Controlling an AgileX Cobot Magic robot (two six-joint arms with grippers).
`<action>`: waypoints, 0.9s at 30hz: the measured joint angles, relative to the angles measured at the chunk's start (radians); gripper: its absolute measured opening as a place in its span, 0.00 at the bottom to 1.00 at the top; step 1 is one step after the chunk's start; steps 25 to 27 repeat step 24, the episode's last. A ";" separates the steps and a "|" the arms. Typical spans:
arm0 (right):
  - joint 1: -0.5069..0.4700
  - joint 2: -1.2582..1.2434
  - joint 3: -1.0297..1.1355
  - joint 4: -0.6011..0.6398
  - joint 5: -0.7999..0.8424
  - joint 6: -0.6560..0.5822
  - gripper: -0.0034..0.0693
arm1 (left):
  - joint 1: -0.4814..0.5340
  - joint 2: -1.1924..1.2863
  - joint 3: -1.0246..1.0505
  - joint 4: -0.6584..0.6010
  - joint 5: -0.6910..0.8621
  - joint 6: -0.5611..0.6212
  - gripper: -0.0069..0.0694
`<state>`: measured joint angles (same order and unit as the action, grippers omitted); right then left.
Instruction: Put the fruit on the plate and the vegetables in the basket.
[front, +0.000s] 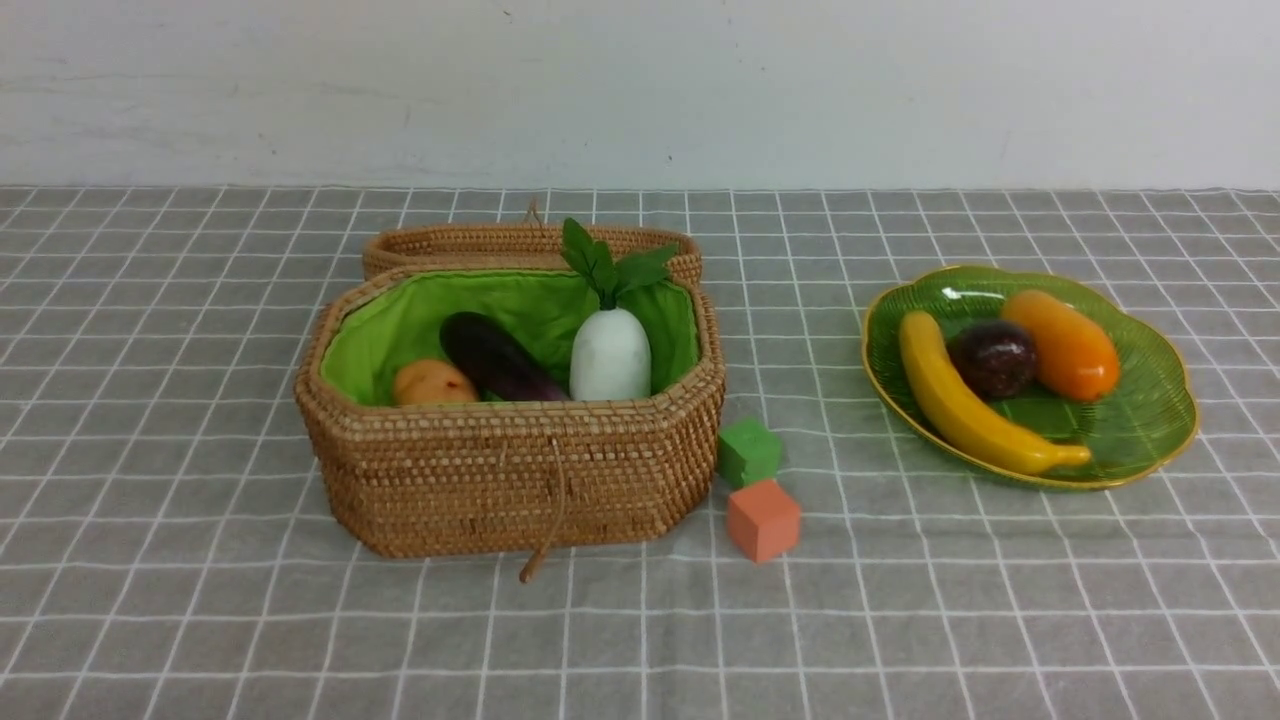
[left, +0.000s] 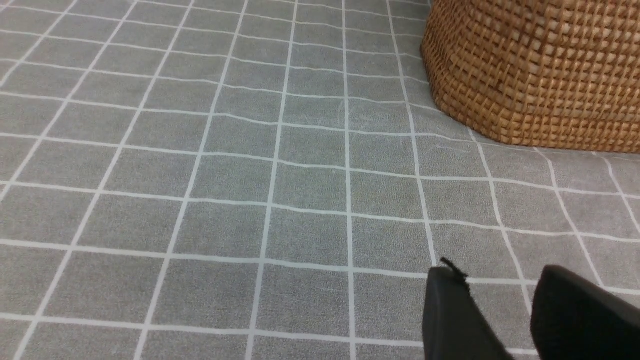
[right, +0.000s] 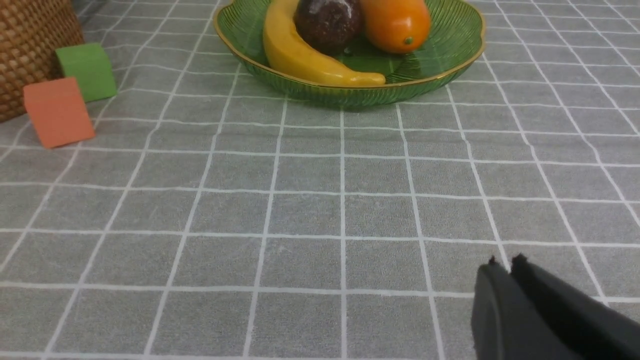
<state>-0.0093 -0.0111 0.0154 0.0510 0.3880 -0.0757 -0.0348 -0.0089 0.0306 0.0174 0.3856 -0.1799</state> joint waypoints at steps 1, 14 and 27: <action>0.000 0.000 0.000 0.000 0.000 0.000 0.10 | 0.000 0.000 0.000 0.000 0.000 0.000 0.40; 0.000 0.000 0.000 0.000 0.000 0.000 0.11 | 0.000 0.000 0.000 0.000 -0.002 0.000 0.40; 0.000 0.000 0.000 0.000 0.000 0.000 0.13 | 0.000 0.000 0.000 0.000 -0.003 0.000 0.40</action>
